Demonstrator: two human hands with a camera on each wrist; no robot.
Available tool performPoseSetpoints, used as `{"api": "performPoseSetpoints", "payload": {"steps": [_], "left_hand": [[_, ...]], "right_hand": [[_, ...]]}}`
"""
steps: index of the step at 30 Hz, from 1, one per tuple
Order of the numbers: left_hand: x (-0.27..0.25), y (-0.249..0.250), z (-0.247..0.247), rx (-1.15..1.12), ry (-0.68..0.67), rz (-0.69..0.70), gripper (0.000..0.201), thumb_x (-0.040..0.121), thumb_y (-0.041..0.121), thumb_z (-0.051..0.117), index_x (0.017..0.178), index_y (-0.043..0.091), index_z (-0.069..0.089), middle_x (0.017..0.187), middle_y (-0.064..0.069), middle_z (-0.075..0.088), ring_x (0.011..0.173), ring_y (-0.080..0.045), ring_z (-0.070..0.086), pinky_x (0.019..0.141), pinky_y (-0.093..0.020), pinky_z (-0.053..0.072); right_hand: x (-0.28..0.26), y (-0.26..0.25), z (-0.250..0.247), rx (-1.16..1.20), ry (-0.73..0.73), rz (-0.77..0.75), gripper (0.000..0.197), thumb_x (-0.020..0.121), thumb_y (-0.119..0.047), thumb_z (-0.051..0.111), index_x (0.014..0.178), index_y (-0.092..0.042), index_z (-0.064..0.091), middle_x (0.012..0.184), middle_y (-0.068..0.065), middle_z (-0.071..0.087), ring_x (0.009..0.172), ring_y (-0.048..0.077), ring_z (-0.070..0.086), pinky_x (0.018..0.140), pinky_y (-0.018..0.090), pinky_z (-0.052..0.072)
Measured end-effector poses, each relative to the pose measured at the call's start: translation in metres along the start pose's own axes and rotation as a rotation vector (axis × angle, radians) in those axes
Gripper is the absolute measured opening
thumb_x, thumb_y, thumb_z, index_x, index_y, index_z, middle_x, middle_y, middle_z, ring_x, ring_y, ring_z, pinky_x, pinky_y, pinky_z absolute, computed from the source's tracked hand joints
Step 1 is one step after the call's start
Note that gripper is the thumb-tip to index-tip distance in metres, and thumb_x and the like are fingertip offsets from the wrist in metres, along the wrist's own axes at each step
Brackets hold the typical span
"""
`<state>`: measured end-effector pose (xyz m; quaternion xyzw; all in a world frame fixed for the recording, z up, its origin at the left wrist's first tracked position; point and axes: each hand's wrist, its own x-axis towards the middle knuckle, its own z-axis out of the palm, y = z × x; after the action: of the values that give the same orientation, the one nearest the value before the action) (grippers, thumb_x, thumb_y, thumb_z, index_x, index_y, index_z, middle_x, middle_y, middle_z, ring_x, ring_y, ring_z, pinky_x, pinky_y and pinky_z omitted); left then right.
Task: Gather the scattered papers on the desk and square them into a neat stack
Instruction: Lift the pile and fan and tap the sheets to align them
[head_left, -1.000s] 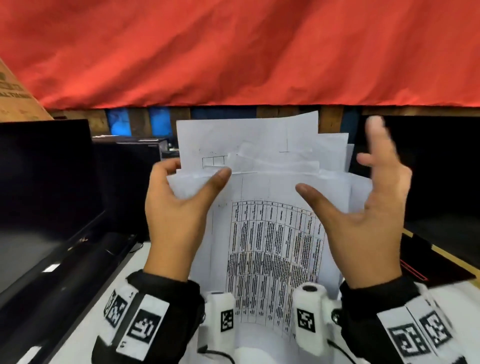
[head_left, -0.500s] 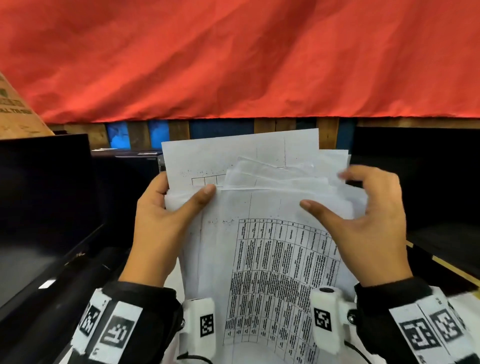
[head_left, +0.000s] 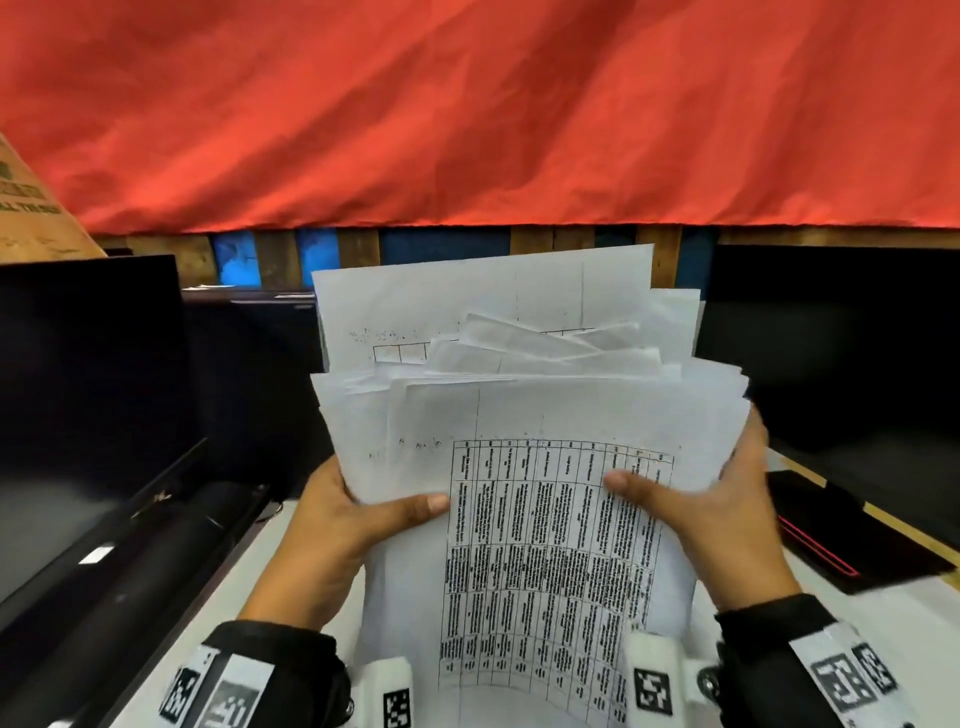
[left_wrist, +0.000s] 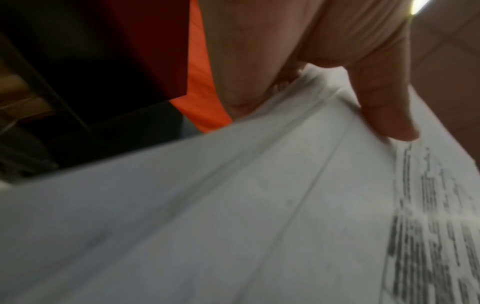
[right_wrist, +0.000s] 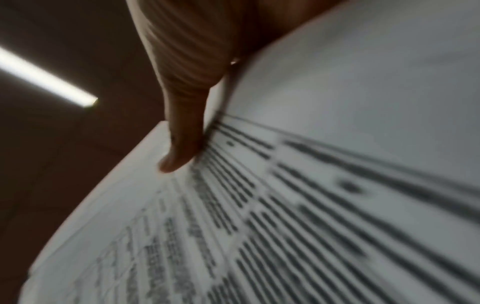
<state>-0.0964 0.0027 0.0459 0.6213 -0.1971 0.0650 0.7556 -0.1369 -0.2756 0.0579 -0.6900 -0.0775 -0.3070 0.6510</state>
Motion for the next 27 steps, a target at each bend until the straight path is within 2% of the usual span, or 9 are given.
{"api": "performPoseSetpoints", "payload": {"steps": [2, 4, 8, 13, 15, 18, 20, 22, 27], "left_hand": [[-0.007, -0.011, -0.001, -0.032, -0.012, -0.087, 0.068, 0.046, 0.012, 0.088, 0.110, 0.004, 0.068, 0.106, -0.017, 0.074, 0.100, -0.035, 0.071, 0.077, -0.038, 0.060], [-0.014, -0.019, 0.007, 0.009, -0.036, -0.129, 0.070, 0.048, 0.012, 0.090, 0.114, 0.006, 0.067, 0.107, -0.014, 0.074, 0.102, -0.031, 0.071, 0.078, -0.032, 0.059], [-0.011, -0.012, 0.025, -0.007, 0.130, -0.039, 0.052, 0.060, -0.003, 0.083, 0.109, 0.008, 0.067, 0.099, -0.007, 0.077, 0.092, -0.021, 0.074, 0.073, -0.026, 0.060], [-0.001, 0.010, 0.032, 0.012, 0.282, 0.159, 0.033, 0.073, 0.000, 0.077, 0.096, 0.020, 0.066, 0.089, 0.010, 0.078, 0.086, -0.004, 0.074, 0.071, -0.013, 0.056], [-0.003, 0.002, 0.032, 0.049, 0.287, 0.157, 0.034, 0.074, 0.001, 0.078, 0.097, 0.022, 0.066, 0.088, 0.012, 0.077, 0.086, -0.001, 0.073, 0.070, -0.008, 0.053], [-0.017, -0.028, 0.025, 0.137, 0.259, 0.026, 0.044, 0.070, 0.001, 0.081, 0.109, 0.015, 0.067, 0.097, 0.004, 0.077, 0.093, -0.007, 0.073, 0.080, -0.016, 0.057], [-0.028, -0.048, 0.022, 0.184, 0.232, -0.076, 0.042, 0.068, -0.001, 0.082, 0.106, 0.010, 0.069, 0.098, -0.003, 0.077, 0.095, -0.017, 0.073, 0.085, -0.028, 0.058], [-0.033, -0.056, 0.023, 0.175, 0.260, -0.120, 0.035, 0.069, 0.000, 0.082, 0.100, 0.009, 0.071, 0.094, -0.005, 0.078, 0.094, -0.022, 0.073, 0.081, -0.029, 0.057], [-0.017, -0.030, 0.027, 0.121, 0.301, -0.011, 0.040, 0.071, 0.001, 0.081, 0.108, 0.012, 0.069, 0.100, 0.000, 0.077, 0.094, -0.011, 0.073, 0.085, -0.025, 0.056]], "right_hand": [[-0.007, 0.023, -0.003, 0.112, -0.227, 0.240, 0.095, 0.036, -0.035, 0.096, 0.121, -0.019, 0.056, 0.112, 0.002, 0.072, 0.103, 0.015, 0.069, 0.089, 0.038, 0.056], [-0.016, 0.038, 0.000, 0.157, -0.333, 0.373, 0.087, 0.036, -0.032, 0.095, 0.115, -0.017, 0.061, 0.111, 0.006, 0.072, 0.103, 0.019, 0.069, 0.096, 0.045, 0.050], [-0.012, 0.031, 0.016, 0.116, -0.151, 0.277, 0.054, 0.060, -0.003, 0.083, 0.107, -0.021, 0.065, 0.107, 0.000, 0.074, 0.100, 0.011, 0.070, 0.094, 0.037, 0.051], [0.000, 0.006, 0.027, -0.014, -0.026, 0.068, 0.044, 0.073, -0.014, 0.080, 0.113, -0.018, 0.062, 0.105, -0.008, 0.071, 0.097, -0.005, 0.066, 0.081, 0.006, 0.051], [-0.006, 0.009, 0.031, -0.062, -0.038, 0.067, 0.034, 0.076, -0.018, 0.078, 0.106, -0.025, 0.065, 0.100, -0.011, 0.073, 0.093, -0.008, 0.065, 0.076, 0.002, 0.049], [-0.028, 0.037, 0.028, -0.069, -0.096, 0.232, 0.034, 0.071, -0.012, 0.081, 0.098, -0.027, 0.065, 0.092, -0.013, 0.074, 0.085, -0.010, 0.067, 0.080, 0.010, 0.052], [-0.041, 0.057, 0.026, -0.083, -0.156, 0.354, 0.035, 0.068, -0.004, 0.082, 0.097, -0.019, 0.067, 0.093, -0.003, 0.076, 0.084, 0.000, 0.071, 0.088, 0.029, 0.055], [-0.044, 0.068, 0.025, -0.102, -0.147, 0.392, 0.029, 0.070, -0.001, 0.080, 0.093, -0.015, 0.070, 0.094, 0.003, 0.076, 0.086, 0.010, 0.073, 0.091, 0.039, 0.054], [-0.025, 0.048, 0.028, -0.051, -0.069, 0.292, 0.029, 0.071, -0.003, 0.080, 0.096, -0.013, 0.071, 0.095, 0.002, 0.076, 0.090, 0.014, 0.072, 0.090, 0.036, 0.055]]}}
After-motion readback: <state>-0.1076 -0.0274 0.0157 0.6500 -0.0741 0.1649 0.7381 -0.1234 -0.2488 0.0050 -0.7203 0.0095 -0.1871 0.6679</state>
